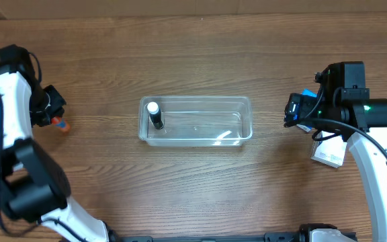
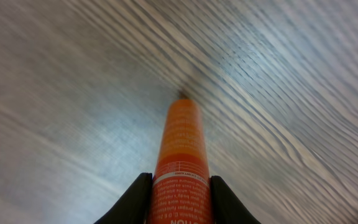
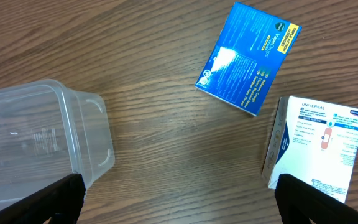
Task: Pack container
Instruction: 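Move the left gripper to the orange glue stick and grasp it, then place the glue stick into the container's left end, release, withdraw left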
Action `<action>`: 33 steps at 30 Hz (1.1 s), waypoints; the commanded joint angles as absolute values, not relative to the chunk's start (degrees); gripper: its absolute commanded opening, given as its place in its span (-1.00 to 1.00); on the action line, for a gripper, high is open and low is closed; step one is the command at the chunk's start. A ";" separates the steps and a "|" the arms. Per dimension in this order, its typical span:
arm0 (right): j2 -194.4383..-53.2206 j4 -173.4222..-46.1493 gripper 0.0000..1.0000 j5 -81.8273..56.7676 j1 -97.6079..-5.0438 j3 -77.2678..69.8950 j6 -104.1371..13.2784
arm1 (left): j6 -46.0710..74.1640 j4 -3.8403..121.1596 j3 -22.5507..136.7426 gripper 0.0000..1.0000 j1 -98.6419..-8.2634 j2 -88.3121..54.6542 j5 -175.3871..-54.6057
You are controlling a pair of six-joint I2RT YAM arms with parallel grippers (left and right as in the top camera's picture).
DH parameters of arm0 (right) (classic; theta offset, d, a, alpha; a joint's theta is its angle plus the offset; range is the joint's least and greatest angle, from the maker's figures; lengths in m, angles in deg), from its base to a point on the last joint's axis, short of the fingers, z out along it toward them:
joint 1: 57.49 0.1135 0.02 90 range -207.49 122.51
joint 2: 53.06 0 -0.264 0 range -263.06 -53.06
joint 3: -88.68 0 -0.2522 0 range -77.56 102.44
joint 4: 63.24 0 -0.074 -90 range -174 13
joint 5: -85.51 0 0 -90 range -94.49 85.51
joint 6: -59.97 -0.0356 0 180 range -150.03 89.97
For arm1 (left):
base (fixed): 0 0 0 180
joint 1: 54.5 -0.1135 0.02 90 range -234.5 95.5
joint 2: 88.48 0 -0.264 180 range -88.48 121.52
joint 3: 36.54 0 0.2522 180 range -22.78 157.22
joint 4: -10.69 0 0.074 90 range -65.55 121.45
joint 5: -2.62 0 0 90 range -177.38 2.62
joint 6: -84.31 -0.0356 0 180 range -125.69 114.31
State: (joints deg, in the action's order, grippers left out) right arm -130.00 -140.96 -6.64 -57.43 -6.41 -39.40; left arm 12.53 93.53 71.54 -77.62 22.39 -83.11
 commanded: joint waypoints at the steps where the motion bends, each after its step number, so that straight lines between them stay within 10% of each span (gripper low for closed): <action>1: -126.75 -140.83 1.00 -4.96 -57.24 -4.72 -39.27 | 12.27 97.27 72.00 -0.88 -74.58 6.68 -86.25; 14: -120.85 -142.04 1.00 -4.61 -57.24 -4.75 -39.51 | 24.55 104.83 67.74 -0.88 -33.42 -8.08 -86.71; 33: -121.00 -141.86 1.00 -4.61 -57.24 -4.75 -40.10 | 23.00 90.65 61.64 -0.92 -32.48 17.28 -80.94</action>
